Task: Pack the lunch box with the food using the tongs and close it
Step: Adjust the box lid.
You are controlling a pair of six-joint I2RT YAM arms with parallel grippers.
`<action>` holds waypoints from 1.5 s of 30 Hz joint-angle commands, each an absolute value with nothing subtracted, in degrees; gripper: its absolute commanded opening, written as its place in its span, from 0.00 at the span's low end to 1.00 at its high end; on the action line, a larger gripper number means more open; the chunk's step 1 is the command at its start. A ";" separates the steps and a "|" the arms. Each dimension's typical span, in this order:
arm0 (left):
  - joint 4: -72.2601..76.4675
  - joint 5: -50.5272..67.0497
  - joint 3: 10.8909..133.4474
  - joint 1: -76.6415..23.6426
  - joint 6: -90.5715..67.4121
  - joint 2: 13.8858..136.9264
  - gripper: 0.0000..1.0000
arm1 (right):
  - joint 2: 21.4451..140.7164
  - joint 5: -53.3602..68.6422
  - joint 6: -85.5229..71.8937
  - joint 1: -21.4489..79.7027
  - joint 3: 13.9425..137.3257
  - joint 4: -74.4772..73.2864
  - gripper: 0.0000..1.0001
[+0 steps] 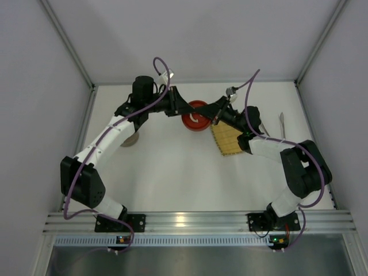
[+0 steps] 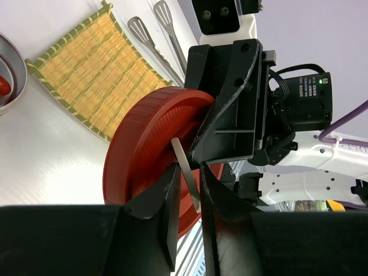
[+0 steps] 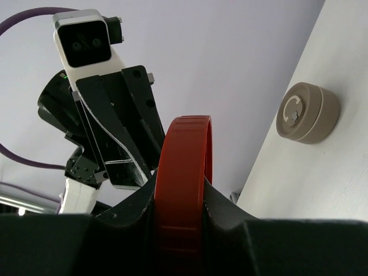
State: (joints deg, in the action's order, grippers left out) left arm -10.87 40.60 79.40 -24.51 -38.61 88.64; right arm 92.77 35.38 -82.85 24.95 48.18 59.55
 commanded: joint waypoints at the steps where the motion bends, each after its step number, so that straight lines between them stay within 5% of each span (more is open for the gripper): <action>1: -13.18 40.61 79.54 -26.37 -35.78 88.51 0.21 | 91.32 39.02 -81.57 27.16 52.74 65.66 0.00; 5: -18.18 36.83 80.77 -25.76 -29.72 87.72 0.08 | 90.88 41.83 -77.70 26.72 53.35 60.92 0.02; 6: -20.80 36.22 81.29 -25.49 -28.31 87.80 0.05 | 90.53 42.53 -77.00 26.37 53.35 59.95 0.17; 9: -27.39 33.05 85.07 -25.22 -21.55 88.59 0.00 | 89.39 44.91 -73.40 24.53 52.74 54.77 0.36; 13: -32.42 30.33 89.03 -25.22 -17.32 90.44 0.00 | 88.07 46.84 -68.84 21.80 51.07 49.49 0.37; 16: -35.14 29.27 91.49 -25.31 -15.82 92.89 0.00 | 87.19 48.16 -65.93 20.48 50.54 45.45 0.29; 20: -38.92 28.13 96.49 -25.57 -12.58 98.68 0.00 | 86.40 49.48 -64.25 18.55 49.75 42.10 0.50; 27: -40.69 32.42 104.50 -26.10 -11.43 104.76 0.00 | 85.78 50.63 -59.34 16.35 49.30 35.78 0.51; 36: -41.40 32.08 103.80 -29.18 -9.93 102.66 0.00 | 85.52 44.48 -46.76 16.61 52.73 20.31 0.75; 38: -41.13 32.34 103.01 -29.79 -10.02 102.04 0.00 | 86.13 44.30 -46.76 16.79 52.82 21.26 0.73; 45: -40.34 32.17 102.66 -30.06 -10.63 101.51 0.00 | 88.50 46.32 -47.55 20.47 54.49 23.56 0.29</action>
